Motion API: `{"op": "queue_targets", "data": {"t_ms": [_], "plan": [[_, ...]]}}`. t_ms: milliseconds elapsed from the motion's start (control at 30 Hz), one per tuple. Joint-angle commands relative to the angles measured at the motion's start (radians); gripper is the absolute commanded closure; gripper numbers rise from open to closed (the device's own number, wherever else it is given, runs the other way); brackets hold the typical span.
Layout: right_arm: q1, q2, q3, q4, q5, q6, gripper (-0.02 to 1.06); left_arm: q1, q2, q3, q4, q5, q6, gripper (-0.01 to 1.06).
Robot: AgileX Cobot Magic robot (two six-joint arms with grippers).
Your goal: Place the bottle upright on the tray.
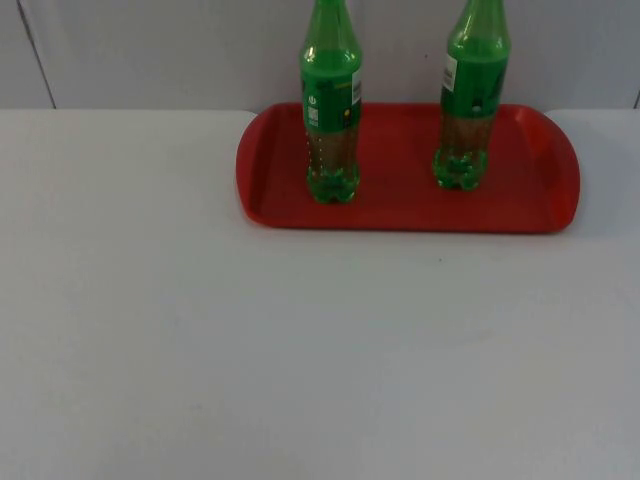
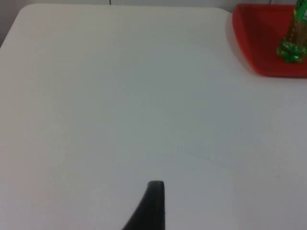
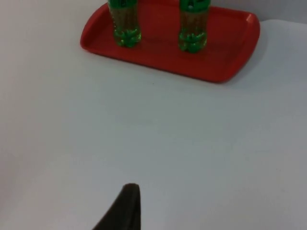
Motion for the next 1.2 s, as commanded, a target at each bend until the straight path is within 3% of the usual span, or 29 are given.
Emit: {"op": "queue_targets", "data": {"t_ms": [0, 400, 1167], "plan": [[-0.043, -0.003, 0.002, -0.004, 0.002, -0.011, -0.01, -0.006, -0.002, 0.004, -0.011, -0.010, -0.002, 0.20], [-0.229, -0.003, 0.002, -0.004, 0.002, -0.011, -0.01, -0.006, -0.002, 0.004, -0.011, -0.010, -0.002, 0.20], [-0.238, -0.003, 0.002, -0.004, 0.002, -0.009, -0.01, -0.006, -0.002, 0.004, -0.011, -0.010, -0.002, 0.20]]}}
